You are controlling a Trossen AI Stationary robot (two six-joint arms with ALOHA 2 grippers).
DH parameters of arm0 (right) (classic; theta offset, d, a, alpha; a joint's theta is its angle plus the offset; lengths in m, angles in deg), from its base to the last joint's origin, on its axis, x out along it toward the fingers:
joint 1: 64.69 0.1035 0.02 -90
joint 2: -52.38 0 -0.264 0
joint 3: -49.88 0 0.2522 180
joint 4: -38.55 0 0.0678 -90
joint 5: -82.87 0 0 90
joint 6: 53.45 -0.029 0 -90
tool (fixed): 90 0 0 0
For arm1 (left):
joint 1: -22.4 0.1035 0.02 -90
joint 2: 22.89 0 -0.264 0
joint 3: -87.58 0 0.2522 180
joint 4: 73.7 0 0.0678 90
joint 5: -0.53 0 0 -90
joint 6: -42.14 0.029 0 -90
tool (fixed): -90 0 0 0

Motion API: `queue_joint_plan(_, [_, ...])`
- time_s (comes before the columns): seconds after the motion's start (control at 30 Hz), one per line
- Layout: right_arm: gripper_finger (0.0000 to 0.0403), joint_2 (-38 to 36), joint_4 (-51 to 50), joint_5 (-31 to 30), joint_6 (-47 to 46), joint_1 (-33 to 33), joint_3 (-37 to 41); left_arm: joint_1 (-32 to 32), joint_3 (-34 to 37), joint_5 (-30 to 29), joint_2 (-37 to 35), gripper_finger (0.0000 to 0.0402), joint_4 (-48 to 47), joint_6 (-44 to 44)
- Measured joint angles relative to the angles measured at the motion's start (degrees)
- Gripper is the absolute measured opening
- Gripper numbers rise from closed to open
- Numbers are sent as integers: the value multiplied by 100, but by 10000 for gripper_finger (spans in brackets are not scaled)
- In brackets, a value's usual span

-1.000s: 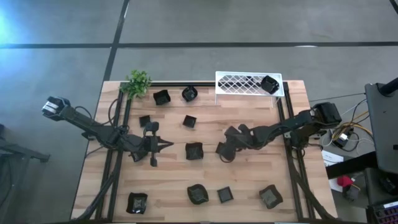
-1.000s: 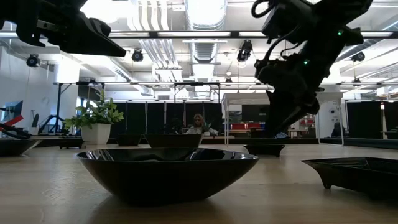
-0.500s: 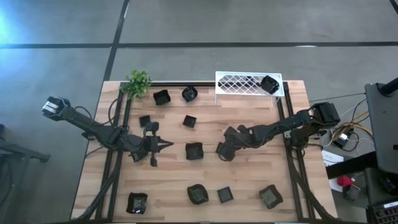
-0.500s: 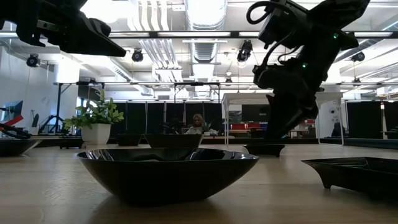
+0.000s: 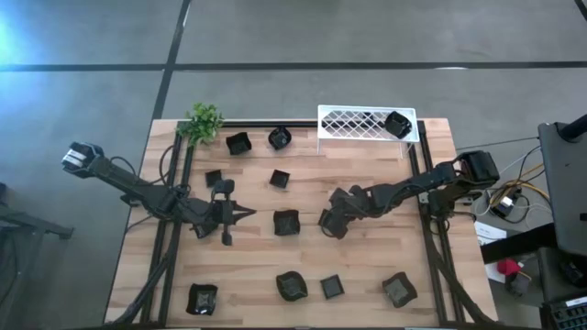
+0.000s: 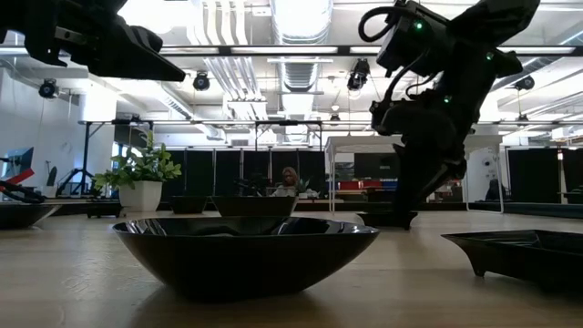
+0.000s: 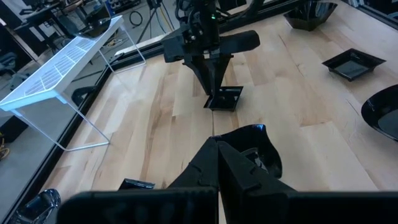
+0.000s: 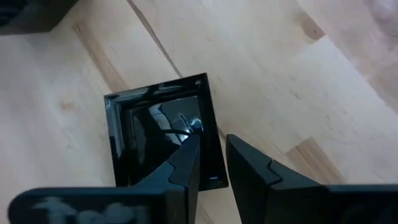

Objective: Pick & Place Mini shaped plates
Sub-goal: Put the black square plate on the shelf

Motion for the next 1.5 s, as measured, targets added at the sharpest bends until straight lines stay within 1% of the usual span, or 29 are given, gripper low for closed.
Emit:
queue_joint_plan(0.37, [73,150,7,21,81,-35,26,0,0,0,0,0,37,0])
queue_joint_plan(0.53, [55,138,13,290,272,-36,26,0,0,0,0,0,34,0])
queue_joint_plan(0.7, [15,140,24,334,255,-35,26,0,0,0,0,0,30,0])
queue_joint_plan(0.9, [10,135,26,334,256,-31,26,0,0,0,0,0,30,0])
queue_joint_plan(1.5, [8,-643,-40,251,302,-31,-4,0,0,0,0,0,23,0])
